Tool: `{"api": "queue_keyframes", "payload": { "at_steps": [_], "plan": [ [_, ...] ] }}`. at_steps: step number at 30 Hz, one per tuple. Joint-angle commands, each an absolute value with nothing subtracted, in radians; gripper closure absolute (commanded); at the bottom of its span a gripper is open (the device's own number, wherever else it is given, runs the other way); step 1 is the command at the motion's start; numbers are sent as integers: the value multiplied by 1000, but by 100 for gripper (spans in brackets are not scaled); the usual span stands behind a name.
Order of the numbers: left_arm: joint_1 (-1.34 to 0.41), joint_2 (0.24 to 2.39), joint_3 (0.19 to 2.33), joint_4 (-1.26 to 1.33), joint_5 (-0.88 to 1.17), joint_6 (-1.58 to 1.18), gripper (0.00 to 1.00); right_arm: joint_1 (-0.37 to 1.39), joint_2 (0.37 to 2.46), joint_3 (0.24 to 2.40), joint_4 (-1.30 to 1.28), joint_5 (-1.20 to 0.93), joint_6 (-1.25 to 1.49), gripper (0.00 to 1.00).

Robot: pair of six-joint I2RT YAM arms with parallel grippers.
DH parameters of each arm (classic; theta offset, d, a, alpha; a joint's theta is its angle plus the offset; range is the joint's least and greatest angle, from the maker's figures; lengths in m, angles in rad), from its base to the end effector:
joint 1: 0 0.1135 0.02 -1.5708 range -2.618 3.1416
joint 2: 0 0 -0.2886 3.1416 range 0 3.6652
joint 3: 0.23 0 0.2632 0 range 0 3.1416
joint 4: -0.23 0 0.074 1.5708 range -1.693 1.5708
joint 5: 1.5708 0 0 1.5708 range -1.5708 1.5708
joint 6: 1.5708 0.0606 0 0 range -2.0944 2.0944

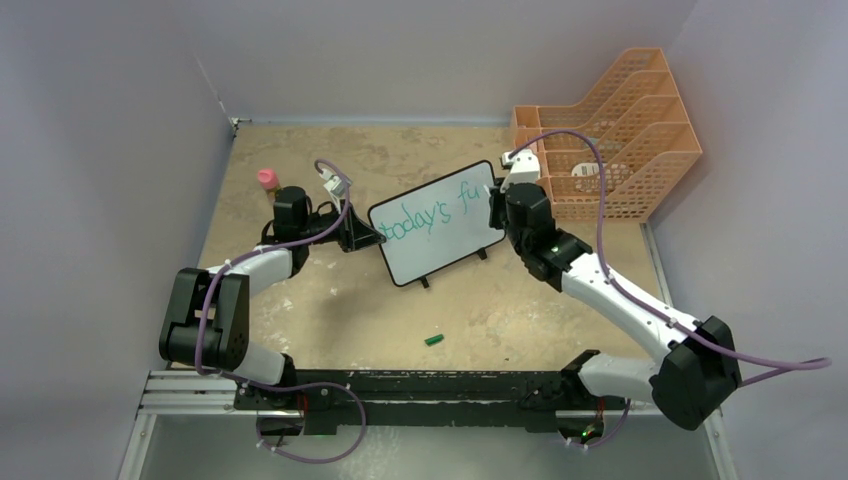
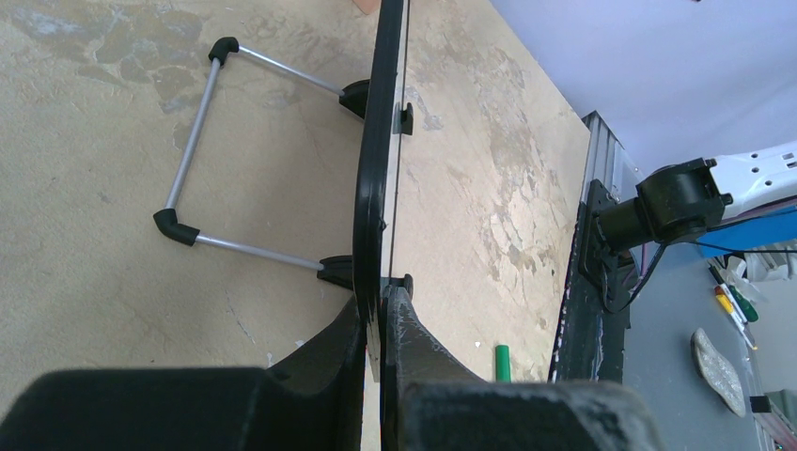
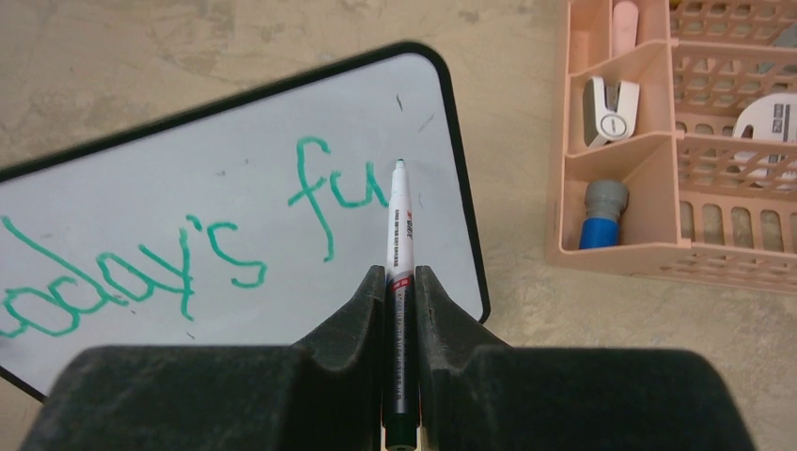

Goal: Write a sentence on the whiteboard

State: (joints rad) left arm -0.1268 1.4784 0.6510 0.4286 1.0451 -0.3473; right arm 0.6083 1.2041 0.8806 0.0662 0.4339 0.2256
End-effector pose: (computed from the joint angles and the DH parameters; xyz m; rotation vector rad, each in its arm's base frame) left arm 0.2981 -0.0908 0.2123 0.5005 1.9207 -1.3269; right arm 0.2635 0.1524 0.3255 -0.0416 1.8077 0.1973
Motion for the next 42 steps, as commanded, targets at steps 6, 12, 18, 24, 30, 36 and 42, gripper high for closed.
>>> {"api": "queue_keyframes", "payload": {
  "at_steps": [6, 12, 18, 24, 30, 36, 42],
  "plan": [
    [-126, 1451, 683, 435, 1029, -314, 100, 587, 1239, 1004, 158, 407, 174, 100],
    [-126, 1450, 683, 433, 1028, -310, 100, 584, 1255, 1016, 157, 375, 171, 100],
    [-126, 1449, 683, 431, 1031, -310, 100, 582, 1256, 1007, 153, 369, 176, 100],
    [-126, 1450, 683, 431, 1030, -310, 100, 579, 1265, 1006, 158, 364, 176, 100],
    [-126, 1446, 683, 431, 1031, -310, 100, 575, 1273, 1004, 160, 363, 173, 100],
    [-126, 1445, 683, 431, 1030, -310, 100, 571, 1279, 1002, 157, 358, 174, 100],
    [-126, 1443, 681, 431, 1031, -310, 100, 571, 1276, 996, 140, 350, 180, 100]
  ]
}}
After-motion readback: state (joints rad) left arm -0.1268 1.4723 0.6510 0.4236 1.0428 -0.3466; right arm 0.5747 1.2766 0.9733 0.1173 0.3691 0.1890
